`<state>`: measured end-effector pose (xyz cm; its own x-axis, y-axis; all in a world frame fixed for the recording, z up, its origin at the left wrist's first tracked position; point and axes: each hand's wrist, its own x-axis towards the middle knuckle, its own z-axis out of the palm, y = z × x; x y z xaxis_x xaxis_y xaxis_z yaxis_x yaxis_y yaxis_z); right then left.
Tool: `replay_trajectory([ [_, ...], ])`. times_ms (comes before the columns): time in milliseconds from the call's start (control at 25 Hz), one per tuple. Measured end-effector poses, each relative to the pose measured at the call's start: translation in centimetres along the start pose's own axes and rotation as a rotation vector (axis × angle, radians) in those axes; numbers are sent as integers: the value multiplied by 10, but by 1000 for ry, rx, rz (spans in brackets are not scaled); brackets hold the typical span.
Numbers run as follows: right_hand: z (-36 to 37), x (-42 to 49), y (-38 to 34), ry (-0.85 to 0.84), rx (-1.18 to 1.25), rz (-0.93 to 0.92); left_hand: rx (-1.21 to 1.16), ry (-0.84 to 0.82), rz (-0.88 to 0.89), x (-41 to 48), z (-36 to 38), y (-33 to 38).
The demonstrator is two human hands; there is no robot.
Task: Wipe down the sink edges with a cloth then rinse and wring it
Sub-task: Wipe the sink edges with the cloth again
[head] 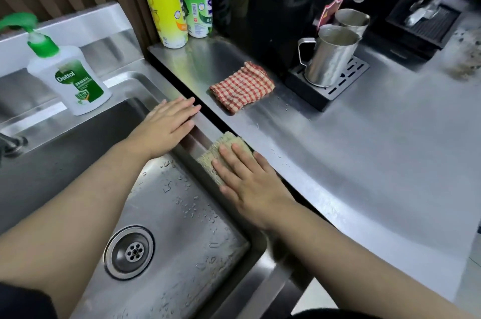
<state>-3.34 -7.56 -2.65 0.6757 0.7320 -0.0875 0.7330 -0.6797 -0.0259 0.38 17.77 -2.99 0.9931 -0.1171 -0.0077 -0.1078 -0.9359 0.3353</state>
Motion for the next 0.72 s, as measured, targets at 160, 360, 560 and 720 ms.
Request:
replay_trajectory([
  [160, 5, -118, 10, 43, -6, 27, -1, 3, 178, -40, 19, 47],
  [360, 8, -82, 8, 50, -29, 70, 4, -35, 323, -64, 46, 64],
  [560, 10, -102, 9, 57, -35, 109, -20, -12, 301, -65, 51, 67],
  [720, 10, -167, 3, 58, 23, 180, -50, -1, 292, -66, 51, 69],
])
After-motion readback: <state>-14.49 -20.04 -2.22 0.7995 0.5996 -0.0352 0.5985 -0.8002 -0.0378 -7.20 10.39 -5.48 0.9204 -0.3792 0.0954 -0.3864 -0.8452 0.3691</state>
